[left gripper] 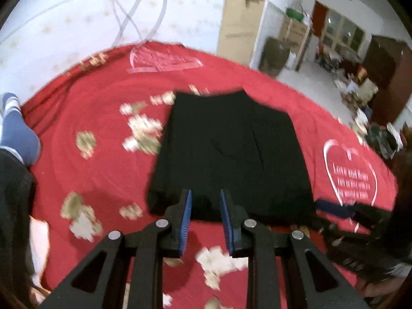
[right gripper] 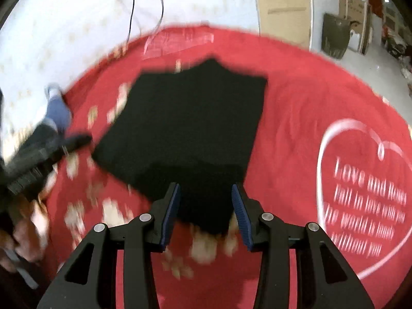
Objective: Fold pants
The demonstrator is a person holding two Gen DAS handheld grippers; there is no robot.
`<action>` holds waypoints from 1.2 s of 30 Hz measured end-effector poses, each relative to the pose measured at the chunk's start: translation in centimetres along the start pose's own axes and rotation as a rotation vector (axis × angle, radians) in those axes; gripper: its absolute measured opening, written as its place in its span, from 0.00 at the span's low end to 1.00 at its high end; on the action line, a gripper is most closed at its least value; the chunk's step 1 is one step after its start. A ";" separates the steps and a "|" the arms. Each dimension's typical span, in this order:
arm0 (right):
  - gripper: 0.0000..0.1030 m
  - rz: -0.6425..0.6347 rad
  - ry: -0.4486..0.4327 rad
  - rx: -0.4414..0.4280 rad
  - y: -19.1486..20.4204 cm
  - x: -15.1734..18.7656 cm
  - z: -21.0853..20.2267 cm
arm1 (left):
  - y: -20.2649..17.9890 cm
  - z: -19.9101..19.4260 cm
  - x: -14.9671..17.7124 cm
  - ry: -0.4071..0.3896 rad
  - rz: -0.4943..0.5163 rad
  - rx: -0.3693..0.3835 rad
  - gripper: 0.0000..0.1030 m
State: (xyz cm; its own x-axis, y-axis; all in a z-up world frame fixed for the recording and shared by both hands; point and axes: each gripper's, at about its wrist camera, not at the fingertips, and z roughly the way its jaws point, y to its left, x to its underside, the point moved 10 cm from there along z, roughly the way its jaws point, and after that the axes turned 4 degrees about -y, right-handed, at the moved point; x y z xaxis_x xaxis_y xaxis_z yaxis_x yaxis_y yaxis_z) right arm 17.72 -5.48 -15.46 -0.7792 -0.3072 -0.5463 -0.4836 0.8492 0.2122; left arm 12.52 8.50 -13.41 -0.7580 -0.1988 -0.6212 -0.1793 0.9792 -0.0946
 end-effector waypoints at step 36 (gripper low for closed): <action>0.52 0.009 -0.099 0.031 4.9 2.8 -10.7 | -2.8 -8.2 2.5 -0.081 0.025 0.016 0.32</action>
State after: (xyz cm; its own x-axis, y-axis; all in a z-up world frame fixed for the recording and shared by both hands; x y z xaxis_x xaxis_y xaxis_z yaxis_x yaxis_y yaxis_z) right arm 8.87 -6.82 -7.26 -0.7392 -0.2569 -0.6225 -0.4632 0.8650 0.1931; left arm 5.96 4.91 -8.33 -0.7090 -0.1714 -0.6841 -0.1504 0.9844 -0.0907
